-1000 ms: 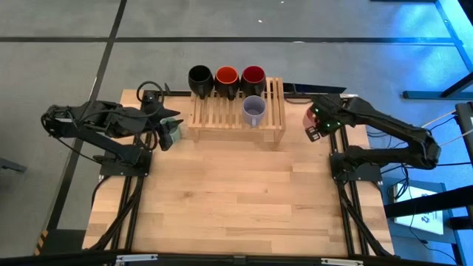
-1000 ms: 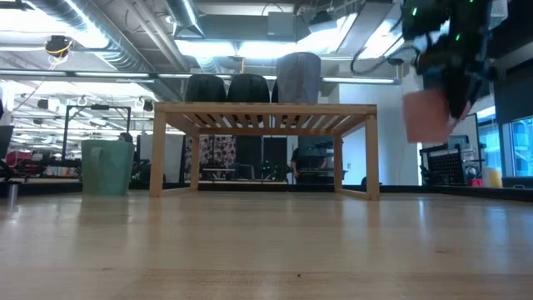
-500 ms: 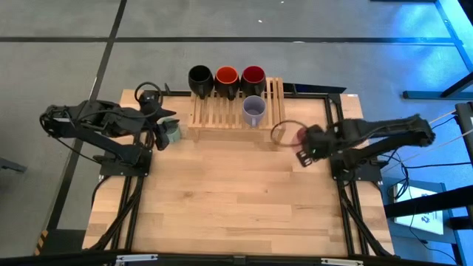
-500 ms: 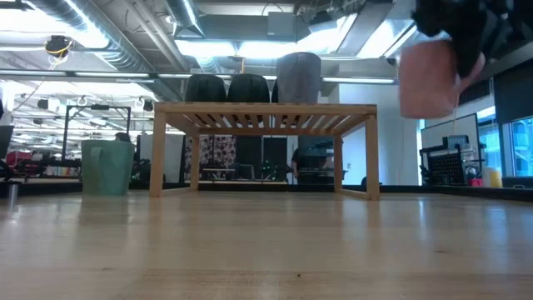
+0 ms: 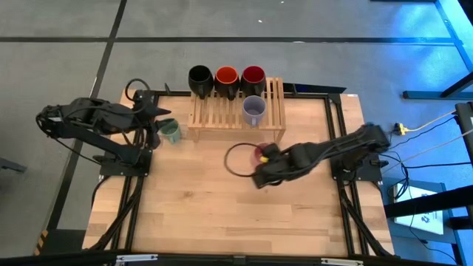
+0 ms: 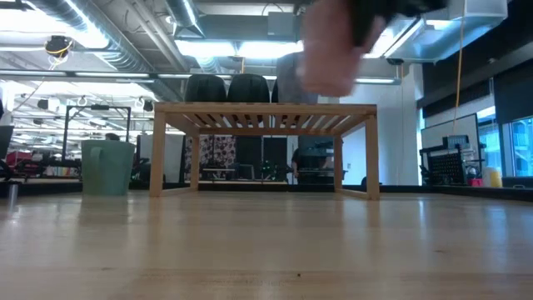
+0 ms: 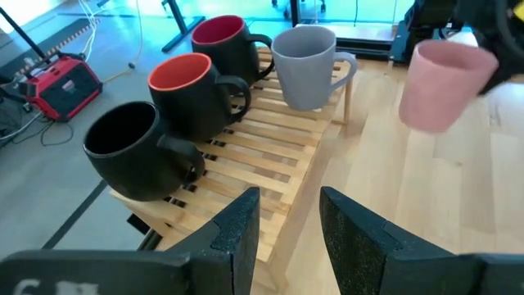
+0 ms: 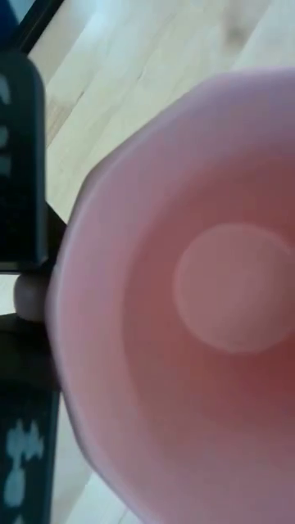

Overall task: Place coffee mugs
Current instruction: Put the pink mug on the shelf

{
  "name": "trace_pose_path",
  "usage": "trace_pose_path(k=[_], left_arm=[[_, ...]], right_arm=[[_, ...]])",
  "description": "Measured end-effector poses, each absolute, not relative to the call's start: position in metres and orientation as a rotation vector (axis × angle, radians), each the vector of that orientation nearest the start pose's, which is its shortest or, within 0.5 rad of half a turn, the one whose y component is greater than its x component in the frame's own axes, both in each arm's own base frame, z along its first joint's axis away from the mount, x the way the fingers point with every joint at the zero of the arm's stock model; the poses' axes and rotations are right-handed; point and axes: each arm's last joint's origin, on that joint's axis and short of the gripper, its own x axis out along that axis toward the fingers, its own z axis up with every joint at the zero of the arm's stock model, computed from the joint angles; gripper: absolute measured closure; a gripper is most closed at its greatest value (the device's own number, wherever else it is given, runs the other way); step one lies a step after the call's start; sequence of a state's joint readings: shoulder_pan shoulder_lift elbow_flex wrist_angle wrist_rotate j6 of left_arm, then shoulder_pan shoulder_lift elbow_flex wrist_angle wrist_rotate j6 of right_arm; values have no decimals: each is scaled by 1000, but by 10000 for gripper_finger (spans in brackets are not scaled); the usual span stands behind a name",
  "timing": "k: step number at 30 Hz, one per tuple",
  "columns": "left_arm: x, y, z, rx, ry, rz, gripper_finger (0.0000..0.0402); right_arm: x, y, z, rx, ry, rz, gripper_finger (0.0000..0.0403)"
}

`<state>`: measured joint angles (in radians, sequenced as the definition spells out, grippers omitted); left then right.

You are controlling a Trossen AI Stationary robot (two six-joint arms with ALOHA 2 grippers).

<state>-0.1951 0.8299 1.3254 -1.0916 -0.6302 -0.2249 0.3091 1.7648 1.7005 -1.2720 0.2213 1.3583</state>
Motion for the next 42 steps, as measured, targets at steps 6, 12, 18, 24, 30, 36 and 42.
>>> trace_pose_path(k=[6, 12, 18, 24, 30, 36, 42], left_arm=[[105, -3, 416, 25, 498, 480, 278], [105, -3, 416, 25, 498, 479, 278], [106, -4, 416, 25, 499, 480, 278], [106, -4, 416, 26, 499, 480, 278], [106, -4, 416, 26, 499, 480, 278], [106, -3, 416, 27, 498, 485, 278], [106, -4, 416, 18, 502, 461, 278]], right_arm=[[376, 104, 327, 840, 977, -760, 379], [409, 87, 340, 857, 828, -802, 379], [431, 60, 346, 823, 770, -802, 379], [441, 30, 342, 810, 766, -816, 379], [444, 13, 337, 769, 781, -844, 379], [440, 57, 336, 707, 882, -690, 379], [441, 108, 305, 710, 1030, -610, 379]])
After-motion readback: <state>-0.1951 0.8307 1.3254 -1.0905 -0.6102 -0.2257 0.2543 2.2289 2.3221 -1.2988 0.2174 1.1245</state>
